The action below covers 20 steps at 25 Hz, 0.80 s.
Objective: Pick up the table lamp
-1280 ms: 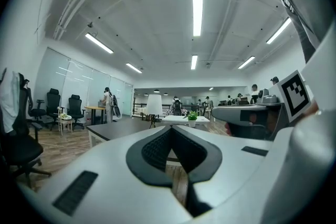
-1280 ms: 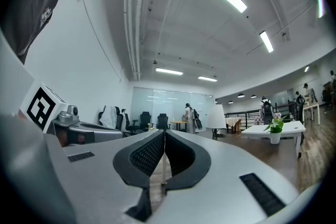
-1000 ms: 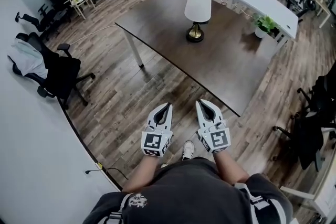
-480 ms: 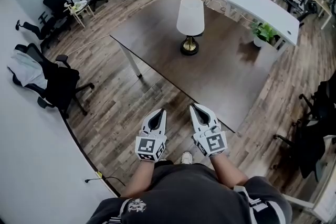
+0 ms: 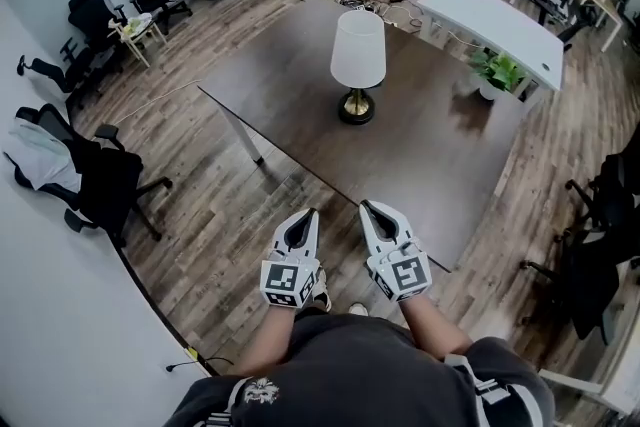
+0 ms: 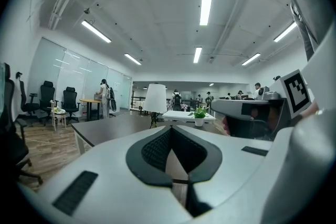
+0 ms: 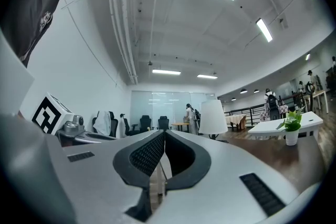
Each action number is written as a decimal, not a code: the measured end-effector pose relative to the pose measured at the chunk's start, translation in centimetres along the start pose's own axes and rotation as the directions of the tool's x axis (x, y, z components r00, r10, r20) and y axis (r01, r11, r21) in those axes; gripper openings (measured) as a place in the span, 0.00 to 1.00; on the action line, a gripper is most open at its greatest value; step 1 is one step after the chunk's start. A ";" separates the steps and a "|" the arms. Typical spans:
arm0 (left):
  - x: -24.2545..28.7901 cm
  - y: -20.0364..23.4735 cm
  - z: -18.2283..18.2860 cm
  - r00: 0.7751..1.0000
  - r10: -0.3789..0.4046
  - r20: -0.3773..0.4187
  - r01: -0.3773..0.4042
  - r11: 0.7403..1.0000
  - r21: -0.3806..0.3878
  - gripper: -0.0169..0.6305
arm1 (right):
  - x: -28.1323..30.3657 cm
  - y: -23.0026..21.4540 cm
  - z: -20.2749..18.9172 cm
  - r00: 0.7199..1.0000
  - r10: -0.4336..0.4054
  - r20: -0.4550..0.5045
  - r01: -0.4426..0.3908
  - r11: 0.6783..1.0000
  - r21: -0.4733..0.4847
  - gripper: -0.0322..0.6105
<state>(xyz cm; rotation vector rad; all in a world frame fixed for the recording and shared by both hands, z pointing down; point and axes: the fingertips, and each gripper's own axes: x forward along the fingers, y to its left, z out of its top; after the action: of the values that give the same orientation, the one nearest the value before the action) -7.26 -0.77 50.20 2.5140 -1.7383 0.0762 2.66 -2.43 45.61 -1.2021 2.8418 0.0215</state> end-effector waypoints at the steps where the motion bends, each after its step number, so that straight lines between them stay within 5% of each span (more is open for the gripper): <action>1: 0.7 0.6 0.2 1.000 -0.010 0.002 0.010 1.000 0.004 0.04 | 0.8 -0.3 0.0 1.000 -0.009 -0.001 0.009 1.000 -0.001 0.09; 20: 10.6 10.4 3.9 0.978 -0.202 0.048 0.201 0.979 0.034 0.04 | 14.2 -4.4 -0.3 0.979 -0.200 -0.043 0.199 0.980 -0.027 0.09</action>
<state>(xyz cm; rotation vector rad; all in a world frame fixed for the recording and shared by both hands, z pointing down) -13.26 -14.67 47.66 2.7209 -1.4984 0.0240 -4.04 -15.65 45.18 -1.5047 2.7503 0.0171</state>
